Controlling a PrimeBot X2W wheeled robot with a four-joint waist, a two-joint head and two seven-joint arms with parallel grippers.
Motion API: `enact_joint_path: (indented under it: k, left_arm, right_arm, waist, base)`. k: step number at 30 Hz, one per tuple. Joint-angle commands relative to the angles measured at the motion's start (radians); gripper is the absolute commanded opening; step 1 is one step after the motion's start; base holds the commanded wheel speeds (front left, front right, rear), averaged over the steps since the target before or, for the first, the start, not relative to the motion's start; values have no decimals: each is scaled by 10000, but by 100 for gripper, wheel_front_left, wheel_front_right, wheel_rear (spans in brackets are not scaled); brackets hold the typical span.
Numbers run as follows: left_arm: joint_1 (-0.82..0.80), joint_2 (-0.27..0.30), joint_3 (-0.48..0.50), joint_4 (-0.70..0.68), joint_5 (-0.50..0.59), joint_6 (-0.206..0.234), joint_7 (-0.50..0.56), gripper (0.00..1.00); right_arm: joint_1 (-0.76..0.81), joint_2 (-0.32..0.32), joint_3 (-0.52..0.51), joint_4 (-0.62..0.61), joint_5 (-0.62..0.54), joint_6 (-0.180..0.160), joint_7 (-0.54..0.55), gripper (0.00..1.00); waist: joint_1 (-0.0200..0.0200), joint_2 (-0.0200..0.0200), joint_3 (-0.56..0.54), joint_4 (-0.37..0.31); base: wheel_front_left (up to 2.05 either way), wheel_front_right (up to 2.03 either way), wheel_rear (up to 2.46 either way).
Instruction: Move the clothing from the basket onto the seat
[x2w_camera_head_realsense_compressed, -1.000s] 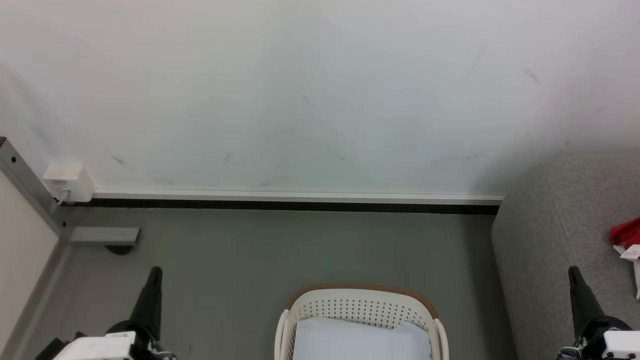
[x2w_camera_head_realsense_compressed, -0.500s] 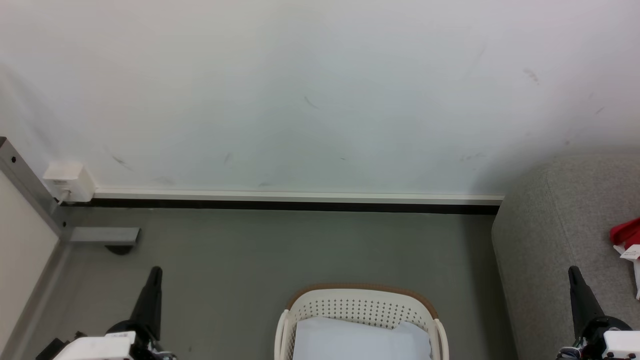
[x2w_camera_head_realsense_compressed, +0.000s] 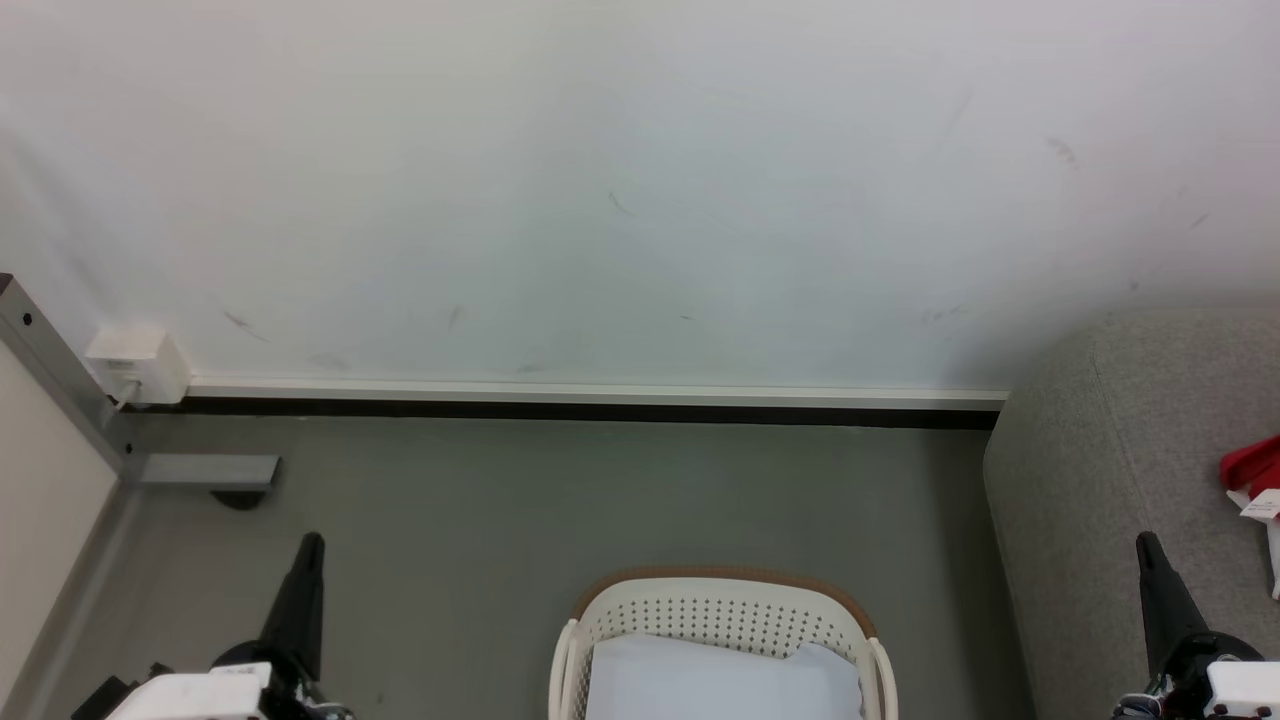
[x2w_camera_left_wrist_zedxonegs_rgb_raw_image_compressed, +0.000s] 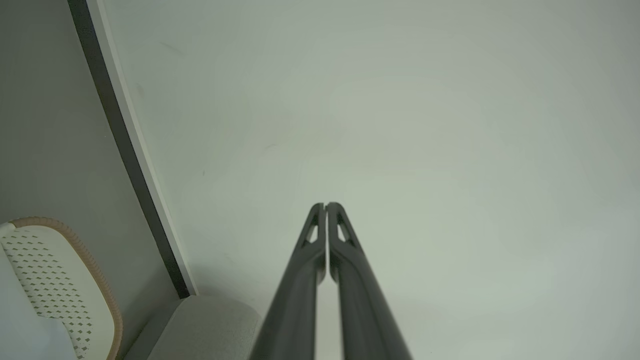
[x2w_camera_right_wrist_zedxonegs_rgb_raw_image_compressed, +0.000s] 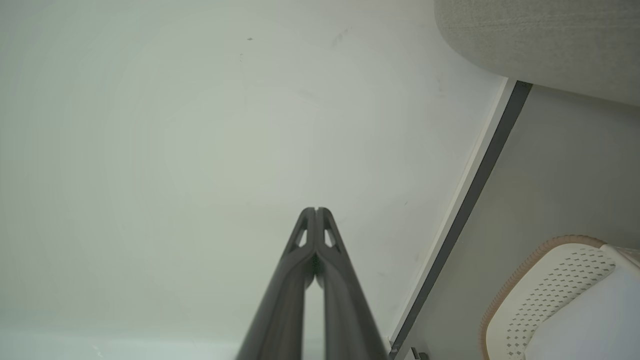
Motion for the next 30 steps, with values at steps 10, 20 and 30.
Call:
enact_joint_path:
  k: [10,20,30]
  left_arm:
    - [-74,19,26,-28,-132,-48,41,0]
    - [-74,20,26,-27,-133,-48,40,0]
    - [-74,20,25,-28,-133,-48,40,0]
  right_arm:
    - [-116,11,-54,-38,-57,-21,0,0]
    - [-117,16,-61,-38,-67,-21,8,0]
    - [-118,20,-65,-37,-75,-21,16,0]
  waist:
    - [0,0,0,0]
    - [0,0,0,0]
    - [0,0,0,0]
  base:
    - [0,0,0]
    - [0,0,0]
    - [0,0,0]
